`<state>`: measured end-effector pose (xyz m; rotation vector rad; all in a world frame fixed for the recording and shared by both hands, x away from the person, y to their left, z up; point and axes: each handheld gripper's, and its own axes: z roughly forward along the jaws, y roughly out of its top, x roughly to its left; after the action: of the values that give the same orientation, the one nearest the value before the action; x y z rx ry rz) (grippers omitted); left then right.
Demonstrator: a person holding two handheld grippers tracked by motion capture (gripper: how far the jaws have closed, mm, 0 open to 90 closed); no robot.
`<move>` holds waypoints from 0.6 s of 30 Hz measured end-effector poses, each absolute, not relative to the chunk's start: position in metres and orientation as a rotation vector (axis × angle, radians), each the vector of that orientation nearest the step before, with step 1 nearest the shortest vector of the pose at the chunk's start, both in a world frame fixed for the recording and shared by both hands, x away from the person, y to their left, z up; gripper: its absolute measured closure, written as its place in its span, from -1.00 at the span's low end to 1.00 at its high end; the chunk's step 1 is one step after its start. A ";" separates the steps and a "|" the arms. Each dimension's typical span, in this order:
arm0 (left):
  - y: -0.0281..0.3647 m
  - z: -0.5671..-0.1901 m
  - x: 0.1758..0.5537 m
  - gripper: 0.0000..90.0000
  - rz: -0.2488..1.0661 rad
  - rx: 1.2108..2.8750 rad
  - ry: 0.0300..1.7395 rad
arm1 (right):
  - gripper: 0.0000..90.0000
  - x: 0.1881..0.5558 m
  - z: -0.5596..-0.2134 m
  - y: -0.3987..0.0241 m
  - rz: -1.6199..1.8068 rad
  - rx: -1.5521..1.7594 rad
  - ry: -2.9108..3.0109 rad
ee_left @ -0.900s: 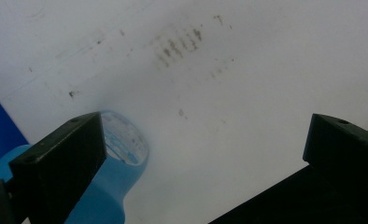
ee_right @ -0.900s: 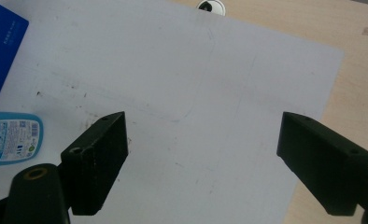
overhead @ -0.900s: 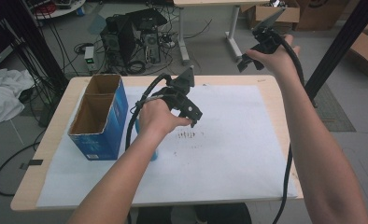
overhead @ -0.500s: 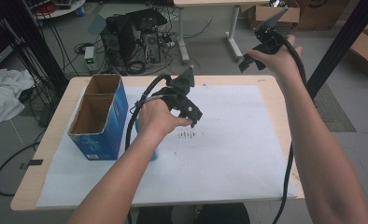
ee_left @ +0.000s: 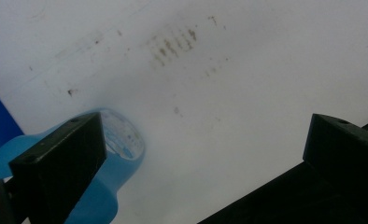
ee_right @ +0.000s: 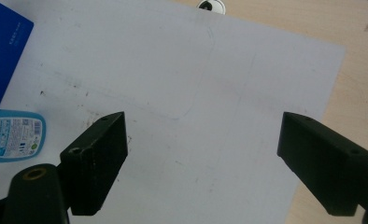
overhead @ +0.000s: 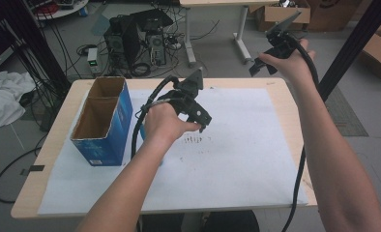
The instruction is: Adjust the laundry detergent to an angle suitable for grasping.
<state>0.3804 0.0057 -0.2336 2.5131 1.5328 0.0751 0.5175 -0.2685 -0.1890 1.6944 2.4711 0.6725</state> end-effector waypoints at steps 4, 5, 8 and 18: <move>0.006 -0.233 0.379 -1.00 0.078 2.513 1.539 | -0.64 0.519 -0.189 -0.267 0.678 1.684 2.478; 0.006 -0.233 0.379 -1.00 0.083 2.515 1.538 | -0.64 0.519 -0.189 -0.267 0.680 1.688 2.474; 0.007 -0.232 0.378 -1.00 0.082 2.515 1.533 | -0.64 0.520 -0.190 -0.266 0.675 1.687 2.479; 0.010 -0.231 0.378 -1.00 0.087 2.508 1.530 | -0.64 0.520 -0.191 -0.265 0.660 1.679 2.484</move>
<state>0.3784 0.0101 -0.2306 2.5077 1.5299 0.0870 0.5204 -0.2649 -0.1913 1.6793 2.4841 0.6599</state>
